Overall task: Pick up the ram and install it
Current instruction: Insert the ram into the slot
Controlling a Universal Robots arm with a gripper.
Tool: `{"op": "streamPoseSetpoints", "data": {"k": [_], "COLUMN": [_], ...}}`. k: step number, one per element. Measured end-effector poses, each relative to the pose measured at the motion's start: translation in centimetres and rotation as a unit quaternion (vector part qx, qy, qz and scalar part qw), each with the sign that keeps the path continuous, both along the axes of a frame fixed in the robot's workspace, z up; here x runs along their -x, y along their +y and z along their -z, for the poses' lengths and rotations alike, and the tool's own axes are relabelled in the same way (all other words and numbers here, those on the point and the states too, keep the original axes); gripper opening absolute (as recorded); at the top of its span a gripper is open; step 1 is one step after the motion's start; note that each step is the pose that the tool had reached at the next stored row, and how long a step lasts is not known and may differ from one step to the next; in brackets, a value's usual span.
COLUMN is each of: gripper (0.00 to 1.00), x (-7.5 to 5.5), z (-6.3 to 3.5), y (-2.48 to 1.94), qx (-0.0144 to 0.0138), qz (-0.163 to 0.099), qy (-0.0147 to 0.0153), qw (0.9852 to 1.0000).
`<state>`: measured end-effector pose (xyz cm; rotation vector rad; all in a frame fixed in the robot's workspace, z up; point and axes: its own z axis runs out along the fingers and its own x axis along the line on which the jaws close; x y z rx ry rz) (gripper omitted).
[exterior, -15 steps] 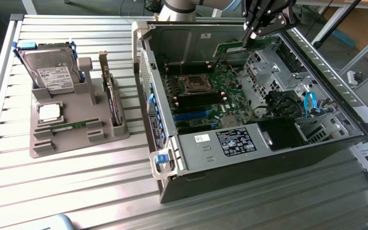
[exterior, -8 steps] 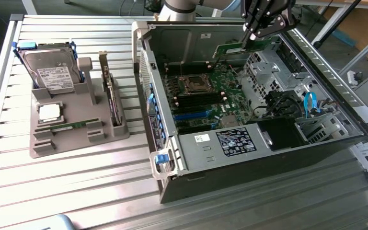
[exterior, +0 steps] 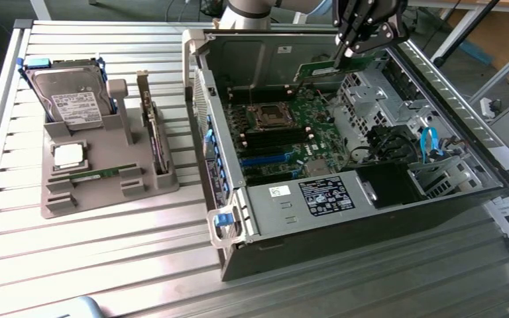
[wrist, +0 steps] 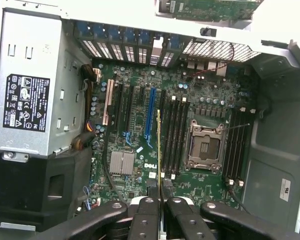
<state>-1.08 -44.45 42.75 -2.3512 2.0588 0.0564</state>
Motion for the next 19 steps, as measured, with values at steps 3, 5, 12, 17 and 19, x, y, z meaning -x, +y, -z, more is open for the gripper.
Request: {"op": "streamPoseSetpoints", "data": {"k": [3, 5, 12, 17, 19], "gripper": [0.13, 0.13, 0.13, 0.13, 0.13], "x": [0.00, -0.01, -0.02, -0.02, -0.02], "z": [0.07, 0.09, 0.28, 0.46, 0.54], "y": [0.00, 0.00, 0.00, 0.00, 0.00], "qx": [0.0000, 0.0000, 0.0000, 0.0000, 0.0000], "qz": [0.000, 0.000, 0.000, 0.000, 0.000], "qy": [0.0000, 0.0000, 0.0000, 0.0000, 0.0000], "qw": [1.0000, 1.0000, 1.0000, 1.0000, 1.0000]}}
